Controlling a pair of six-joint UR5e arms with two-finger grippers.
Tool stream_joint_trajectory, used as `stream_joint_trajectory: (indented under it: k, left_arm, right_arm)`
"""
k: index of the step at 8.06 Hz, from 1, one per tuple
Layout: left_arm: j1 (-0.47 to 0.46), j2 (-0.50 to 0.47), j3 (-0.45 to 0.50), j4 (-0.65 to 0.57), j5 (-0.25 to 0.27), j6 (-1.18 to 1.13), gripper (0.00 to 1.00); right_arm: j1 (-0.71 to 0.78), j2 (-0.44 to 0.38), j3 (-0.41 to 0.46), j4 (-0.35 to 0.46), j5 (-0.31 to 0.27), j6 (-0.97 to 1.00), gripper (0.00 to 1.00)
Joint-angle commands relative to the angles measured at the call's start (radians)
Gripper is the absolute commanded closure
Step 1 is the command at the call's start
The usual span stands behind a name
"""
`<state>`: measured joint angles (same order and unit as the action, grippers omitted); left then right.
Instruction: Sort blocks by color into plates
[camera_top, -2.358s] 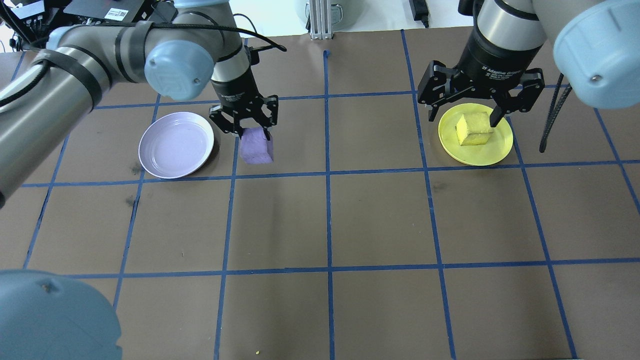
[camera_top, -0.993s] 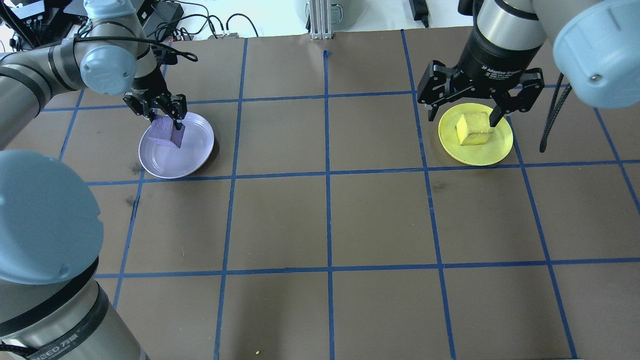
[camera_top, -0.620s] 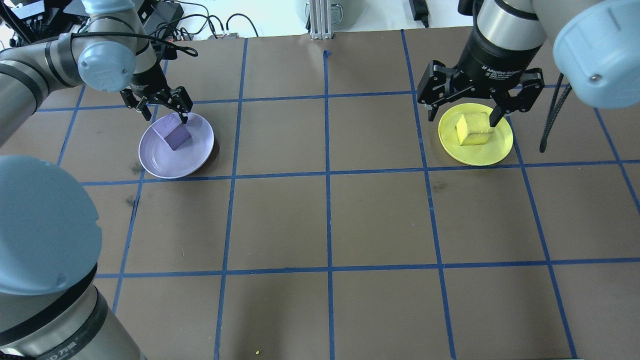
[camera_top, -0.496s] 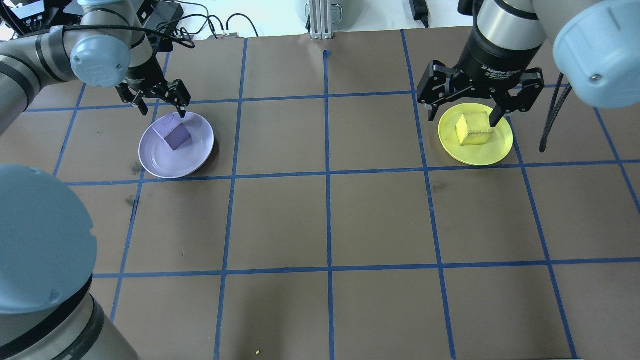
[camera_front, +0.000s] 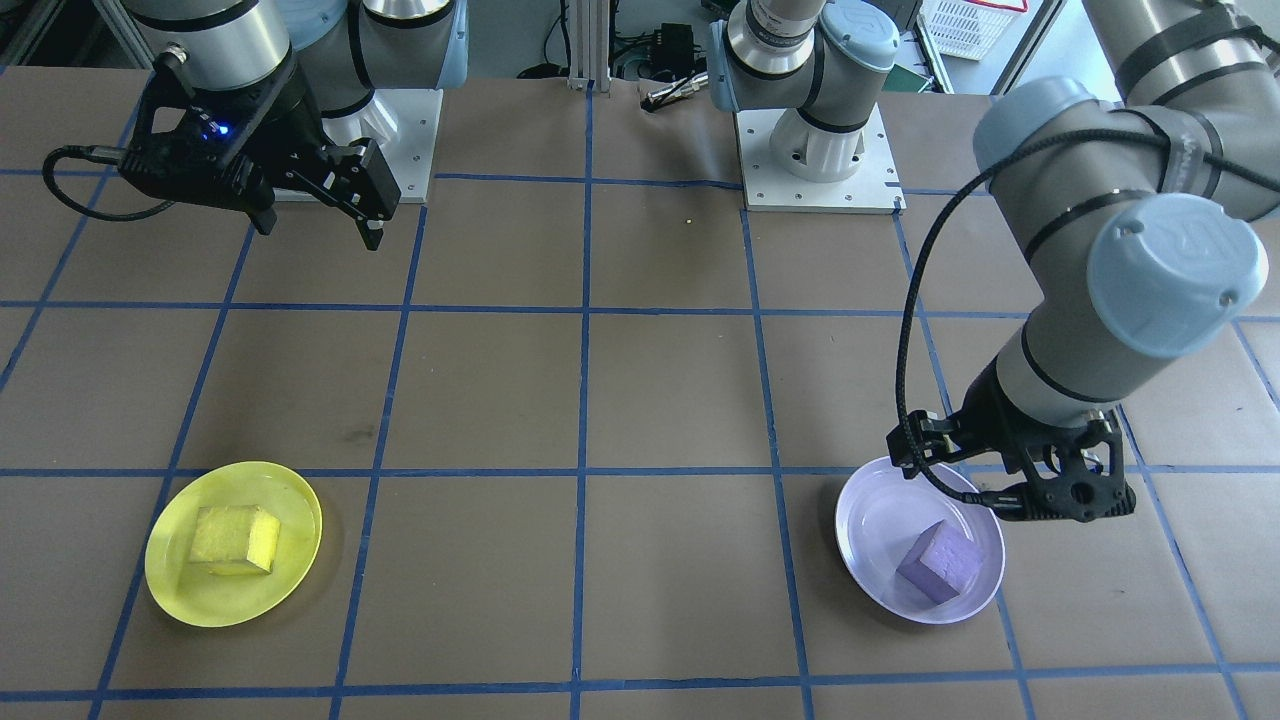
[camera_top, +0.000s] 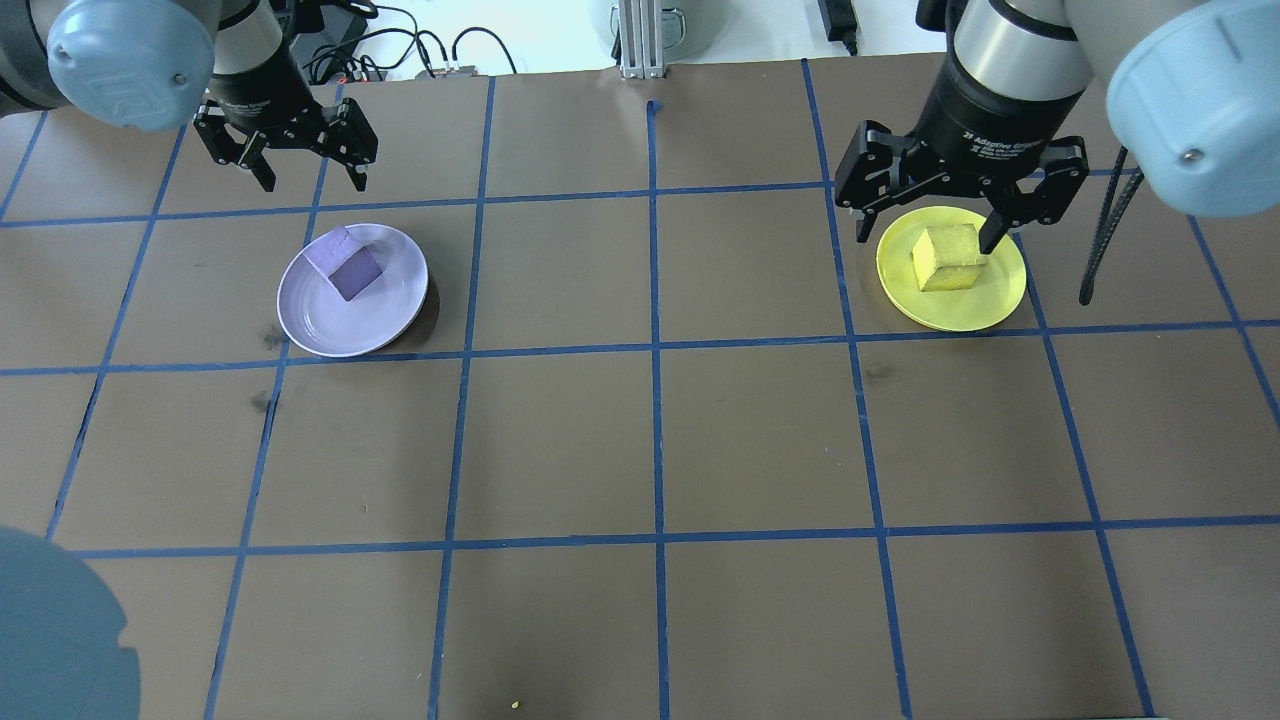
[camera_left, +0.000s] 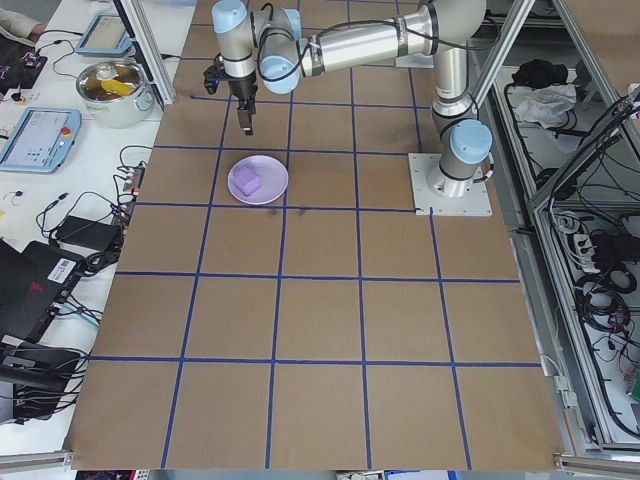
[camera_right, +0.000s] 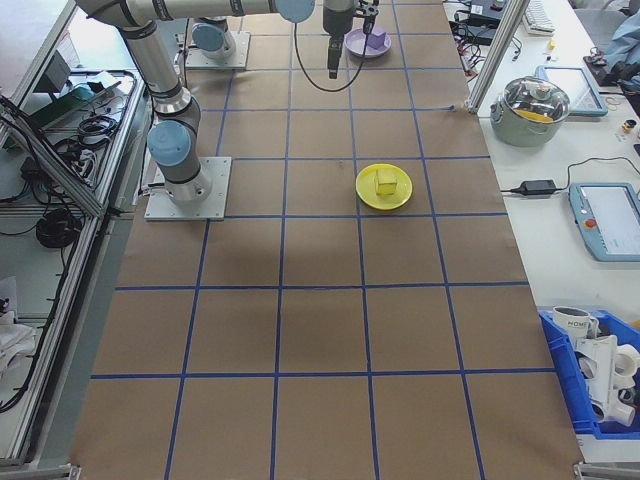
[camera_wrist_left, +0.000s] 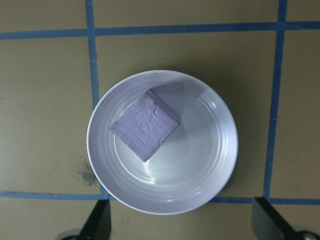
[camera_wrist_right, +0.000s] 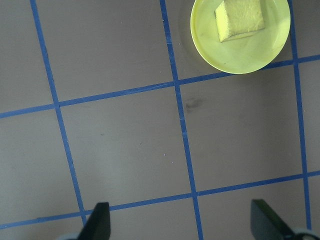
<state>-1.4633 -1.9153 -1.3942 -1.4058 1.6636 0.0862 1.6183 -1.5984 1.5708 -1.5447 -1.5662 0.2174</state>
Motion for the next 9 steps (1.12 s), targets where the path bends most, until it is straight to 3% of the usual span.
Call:
stream_joint_trajectory:
  k: [1,5,6,9]
  left_arm:
    - [-0.077,0.082,0.0,-0.035,-0.002,-0.06,0.0]
    - [-0.129,0.128,-0.008,-0.033,-0.018,-0.074,0.0]
    - [-0.132,0.14,-0.005,-0.035,-0.072,-0.124,0.0]
    - [-0.129,0.179,-0.011,-0.035,-0.085,-0.125,0.0]
  right_arm:
    - [0.0,0.0,0.0,0.0,0.0,-0.001,0.0]
    - [0.0,0.0,0.0,0.0,0.0,-0.001,0.0]
    - [0.0,0.0,0.0,-0.002,0.0,-0.001,0.0]
    - [0.0,0.0,0.0,-0.002,0.002,-0.001,0.0]
